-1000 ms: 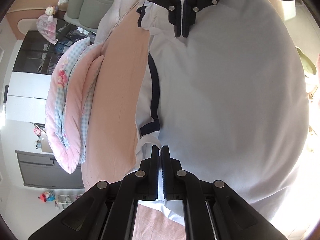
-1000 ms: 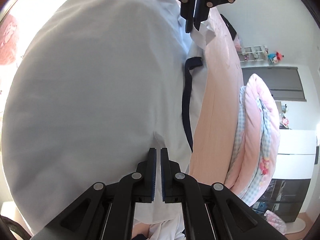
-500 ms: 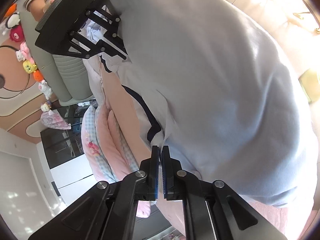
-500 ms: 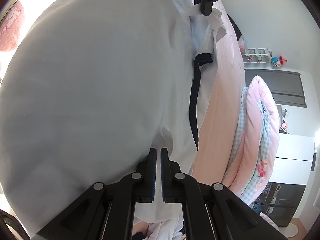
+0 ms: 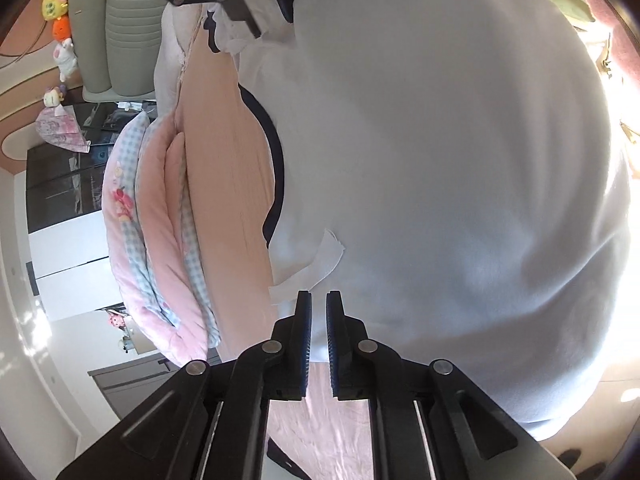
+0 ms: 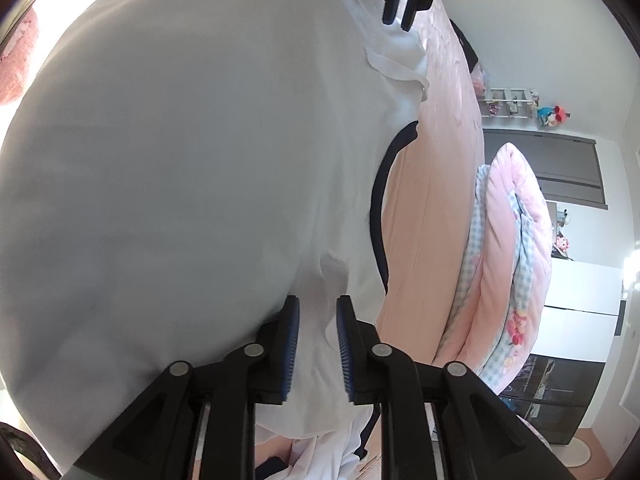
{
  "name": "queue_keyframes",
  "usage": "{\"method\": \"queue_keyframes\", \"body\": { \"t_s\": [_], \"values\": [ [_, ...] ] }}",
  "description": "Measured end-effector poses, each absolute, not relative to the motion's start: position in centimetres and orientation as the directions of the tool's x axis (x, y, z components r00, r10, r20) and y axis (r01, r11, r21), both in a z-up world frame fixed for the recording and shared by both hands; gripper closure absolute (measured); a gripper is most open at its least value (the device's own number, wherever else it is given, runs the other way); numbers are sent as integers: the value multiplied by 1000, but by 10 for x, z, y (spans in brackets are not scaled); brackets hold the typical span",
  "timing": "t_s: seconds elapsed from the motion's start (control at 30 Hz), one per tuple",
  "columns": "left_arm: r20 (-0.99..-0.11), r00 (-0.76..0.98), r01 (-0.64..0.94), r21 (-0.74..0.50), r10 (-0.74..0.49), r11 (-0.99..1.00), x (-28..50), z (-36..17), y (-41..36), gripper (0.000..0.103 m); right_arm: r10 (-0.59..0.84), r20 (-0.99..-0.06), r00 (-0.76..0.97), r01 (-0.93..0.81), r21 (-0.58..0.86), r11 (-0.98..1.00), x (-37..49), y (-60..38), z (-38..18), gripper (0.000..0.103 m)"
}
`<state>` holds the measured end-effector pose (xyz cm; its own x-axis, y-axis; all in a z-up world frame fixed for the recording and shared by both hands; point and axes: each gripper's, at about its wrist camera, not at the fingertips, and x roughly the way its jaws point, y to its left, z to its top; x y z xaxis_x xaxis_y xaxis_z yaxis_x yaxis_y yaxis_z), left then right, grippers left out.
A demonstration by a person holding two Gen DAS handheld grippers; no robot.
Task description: Fold clothes
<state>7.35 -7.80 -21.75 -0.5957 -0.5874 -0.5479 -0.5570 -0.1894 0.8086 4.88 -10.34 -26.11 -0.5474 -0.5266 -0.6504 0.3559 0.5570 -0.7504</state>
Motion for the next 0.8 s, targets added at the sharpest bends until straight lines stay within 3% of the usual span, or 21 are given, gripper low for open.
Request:
{"method": "queue_keyframes", "body": {
  "t_s": [0.03, 0.07, 0.13, 0.3, 0.8],
  "values": [
    [-548, -599, -555, 810, -585, -190, 76, -217, -76, 78, -527, -652, -545, 367, -751, 549, 48, -105, -257, 69],
    [-547, -602, -553, 811, -582, -191, 78, -217, -74, 58, -528, -653, -543, 379, -751, 541, 47, -106, -254, 62],
    [-547, -608, -549, 813, -576, -193, 82, -217, -70, 37, -526, -660, -536, 404, -748, 527, 45, -108, -246, 53],
    [-573, -571, -491, 812, -589, -314, 75, -202, -76, 34, -506, -687, -522, 463, -726, 508, 42, -106, -234, 44],
    [-586, -488, -134, 782, -647, -608, 71, -162, -97, 32, -471, -662, -583, 523, -750, 406, 37, -93, -221, 40]
  ]
}}
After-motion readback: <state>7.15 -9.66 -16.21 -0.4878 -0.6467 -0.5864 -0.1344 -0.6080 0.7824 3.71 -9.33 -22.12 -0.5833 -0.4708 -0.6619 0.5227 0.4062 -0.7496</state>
